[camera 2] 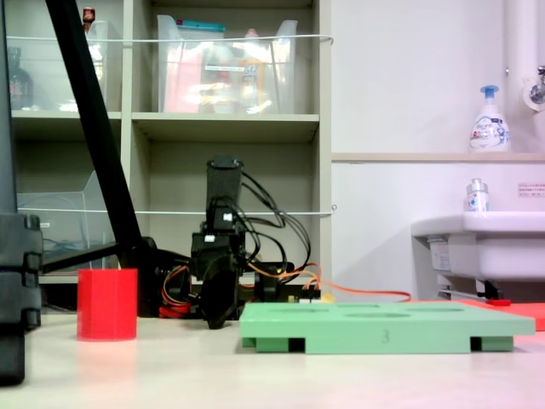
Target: Put the octagonal pillar block into the corresponding hole
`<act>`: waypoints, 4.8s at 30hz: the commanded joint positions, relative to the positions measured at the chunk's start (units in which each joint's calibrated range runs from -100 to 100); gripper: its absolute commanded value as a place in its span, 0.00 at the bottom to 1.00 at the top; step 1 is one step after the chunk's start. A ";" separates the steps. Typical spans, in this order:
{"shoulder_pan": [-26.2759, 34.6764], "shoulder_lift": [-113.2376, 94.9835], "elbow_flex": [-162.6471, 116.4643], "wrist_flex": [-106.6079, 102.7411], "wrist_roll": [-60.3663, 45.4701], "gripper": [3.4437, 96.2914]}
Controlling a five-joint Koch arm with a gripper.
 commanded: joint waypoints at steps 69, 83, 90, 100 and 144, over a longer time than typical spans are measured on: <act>-10.89 79.90 126.25 -106.31 32.92 0.79; -12.94 99.17 127.95 -103.23 30.53 0.99; -13.43 106.30 127.95 -98.61 30.38 0.98; -13.72 110.63 127.35 -96.59 30.33 0.59; 14.02 111.60 168.82 -106.31 57.00 0.35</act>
